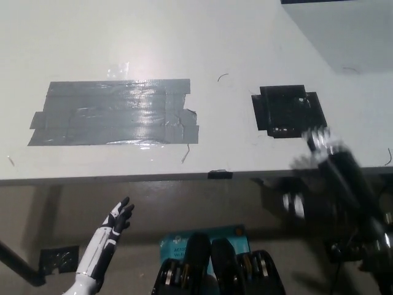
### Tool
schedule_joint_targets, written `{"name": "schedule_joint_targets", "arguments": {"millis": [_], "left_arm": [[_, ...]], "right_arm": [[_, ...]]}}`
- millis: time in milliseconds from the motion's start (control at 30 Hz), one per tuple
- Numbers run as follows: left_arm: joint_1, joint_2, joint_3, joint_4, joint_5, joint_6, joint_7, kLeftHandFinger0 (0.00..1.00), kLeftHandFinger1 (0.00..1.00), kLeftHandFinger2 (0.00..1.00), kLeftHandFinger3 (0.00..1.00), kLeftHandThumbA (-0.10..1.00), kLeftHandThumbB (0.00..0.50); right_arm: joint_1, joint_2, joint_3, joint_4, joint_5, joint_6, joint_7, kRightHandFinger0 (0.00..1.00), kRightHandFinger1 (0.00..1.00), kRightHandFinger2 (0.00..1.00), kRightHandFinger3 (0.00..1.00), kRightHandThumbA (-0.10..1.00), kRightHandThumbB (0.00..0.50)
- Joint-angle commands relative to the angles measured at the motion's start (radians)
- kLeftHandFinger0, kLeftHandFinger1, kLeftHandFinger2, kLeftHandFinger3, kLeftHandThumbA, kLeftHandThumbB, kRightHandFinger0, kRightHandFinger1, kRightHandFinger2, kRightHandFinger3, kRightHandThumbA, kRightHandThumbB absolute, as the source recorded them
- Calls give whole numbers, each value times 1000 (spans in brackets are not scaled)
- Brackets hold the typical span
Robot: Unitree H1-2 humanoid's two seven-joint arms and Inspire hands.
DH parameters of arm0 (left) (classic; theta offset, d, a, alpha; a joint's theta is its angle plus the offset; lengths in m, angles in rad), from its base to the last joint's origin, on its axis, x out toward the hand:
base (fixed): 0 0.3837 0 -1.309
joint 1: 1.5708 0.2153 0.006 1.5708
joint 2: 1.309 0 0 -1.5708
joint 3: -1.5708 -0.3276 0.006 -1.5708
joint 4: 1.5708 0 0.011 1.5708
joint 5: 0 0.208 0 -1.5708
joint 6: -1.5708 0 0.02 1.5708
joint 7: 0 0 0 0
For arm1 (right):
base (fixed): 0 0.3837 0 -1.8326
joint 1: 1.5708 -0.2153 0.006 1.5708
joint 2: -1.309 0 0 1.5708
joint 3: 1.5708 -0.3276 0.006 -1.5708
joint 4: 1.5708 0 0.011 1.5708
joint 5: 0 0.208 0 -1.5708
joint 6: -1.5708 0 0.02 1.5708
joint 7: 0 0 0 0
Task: A tripod is kept on the middle of the desk infront of the robot and the robot grabs one of its legs to pick it up and hands it to a person
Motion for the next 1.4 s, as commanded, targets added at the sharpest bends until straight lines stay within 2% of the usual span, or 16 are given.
{"name": "schedule_joint_targets", "arguments": {"millis": [0, 67, 167, 267, 367, 433, 567, 733, 967, 1067, 1200, 1300, 1367], "left_arm": [[57, -22, -26, 0, 50, -136, 35, 1000, 1000, 1000, 1000, 1000, 212], [68, -23, -26, -1, 52, -136, 37, 1000, 1000, 1000, 1000, 1000, 224], [75, -25, -28, -7, 46, -139, 33, 1000, 1000, 1000, 1000, 1000, 225], [76, -32, -28, -8, 35, -140, 32, 1000, 1000, 1000, 1000, 1000, 213], [69, -27, -21, -16, 48, -136, 38, 1000, 1000, 1000, 1000, 1000, 214], [56, -26, -21, -16, 53, -132, 36, 1000, 1000, 1000, 1000, 1000, 204], [41, -36, -14, -12, 31, -127, 29, 1000, 1000, 1000, 1000, 1000, 215], [60, -33, -15, -28, 42, -129, 25, 1000, 1000, 1000, 1000, 1000, 188], [49, -29, -3, -21, 54, -143, 34, 1000, 1000, 1000, 1000, 1000, 201], [42, -29, 0, -19, 61, -143, 34, 1000, 1000, 1000, 1000, 1000, 191], [35, -27, 2, -24, 62, -118, 27, 1000, 1000, 1000, 1000, 1000, 210], [36, -27, 4, -33, 78, -106, 32, 1000, 1000, 1000, 1000, 1000, 186], [37, -28, 6, -35, 80, -105, 33, 1000, 1000, 1000, 1000, 1000, 177]], "right_arm": [[217, 109, -127, -177, 396, -170, -46, 1000, 1000, 1000, 1000, 1000, 245], [237, 163, -126, -87, 450, -191, -17, 1000, 1000, 1000, 1000, 966, 209], [248, 240, -135, 41, 501, -197, 24, 1000, 1000, 1000, 1000, 929, 228], [241, 279, -154, 173, 481, -218, 55, 1000, 1000, 1000, 1000, 943, 198], [228, 293, -168, 243, 453, -195, 84, 1000, 1000, 1000, 1000, 993, 253], [226, 307, -187, 253, 470, -184, 107, 1000, 1000, 1000, 1000, 988, 244], [216, 314, -210, 272, 466, -197, 148, 1000, 1000, 1000, 1000, 1000, 219], [234, 324, -222, 270, 466, -190, 186, 1000, 1000, 1000, 1000, 1000, 256], [215, 334, -230, 272, 456, -178, 215, 1000, 1000, 1000, 1000, 1000, 228], [207, 333, -233, 269, 447, -169, 225, 1000, 1000, 1000, 1000, 1000, 255], [196, 325, -233, 275, 431, -178, 240, 1000, 1000, 1000, 1000, 1000, 210], [192, 323, -233, 274, 418, -174, 247, 1000, 1000, 1000, 1000, 987, 178], [192, 323, -234, 273, 414, -171, 251, 1000, 1000, 1000, 1000, 991, 197]]}}
